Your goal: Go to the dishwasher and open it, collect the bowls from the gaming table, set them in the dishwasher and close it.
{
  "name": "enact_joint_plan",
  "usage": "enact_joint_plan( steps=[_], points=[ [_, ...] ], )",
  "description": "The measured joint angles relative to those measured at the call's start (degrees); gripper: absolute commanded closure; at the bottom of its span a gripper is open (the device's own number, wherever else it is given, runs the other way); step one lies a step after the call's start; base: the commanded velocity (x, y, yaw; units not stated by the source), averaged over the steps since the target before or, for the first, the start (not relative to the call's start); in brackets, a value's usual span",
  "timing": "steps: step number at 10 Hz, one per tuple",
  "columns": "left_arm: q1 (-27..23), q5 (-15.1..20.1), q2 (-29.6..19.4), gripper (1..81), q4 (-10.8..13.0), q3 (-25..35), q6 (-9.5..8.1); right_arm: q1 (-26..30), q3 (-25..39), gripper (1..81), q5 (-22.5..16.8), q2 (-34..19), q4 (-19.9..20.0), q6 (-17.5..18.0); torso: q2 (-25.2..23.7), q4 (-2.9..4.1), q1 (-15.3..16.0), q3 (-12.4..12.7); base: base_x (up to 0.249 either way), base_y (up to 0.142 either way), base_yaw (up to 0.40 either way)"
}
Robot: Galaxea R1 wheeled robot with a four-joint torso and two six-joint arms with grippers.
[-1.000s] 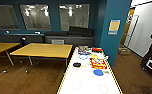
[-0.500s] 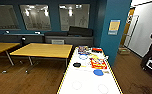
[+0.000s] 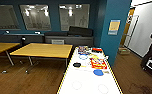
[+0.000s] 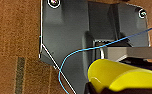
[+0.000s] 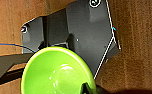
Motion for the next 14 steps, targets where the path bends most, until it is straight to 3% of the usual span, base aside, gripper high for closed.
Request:
enact_joint_plan(
  steps=[7,14],
  points=[
    [0.6,0.2,0.8,81.1,0.2,-0.1,0.00,-0.3,-2.2,81.1,-0.1,1.4,-0.1,0.0,0.0,0.00,0.0,0.0,-0.061,0.000,0.000],
    [0.2,0.4,4.0,81.1,0.6,-3.9,0.20,-0.3,-4.8,81.1,0.0,3.6,-0.7,0.0,-0.1,0.00,-0.1,0.0,-0.090,0.000,0.000]
  ],
)
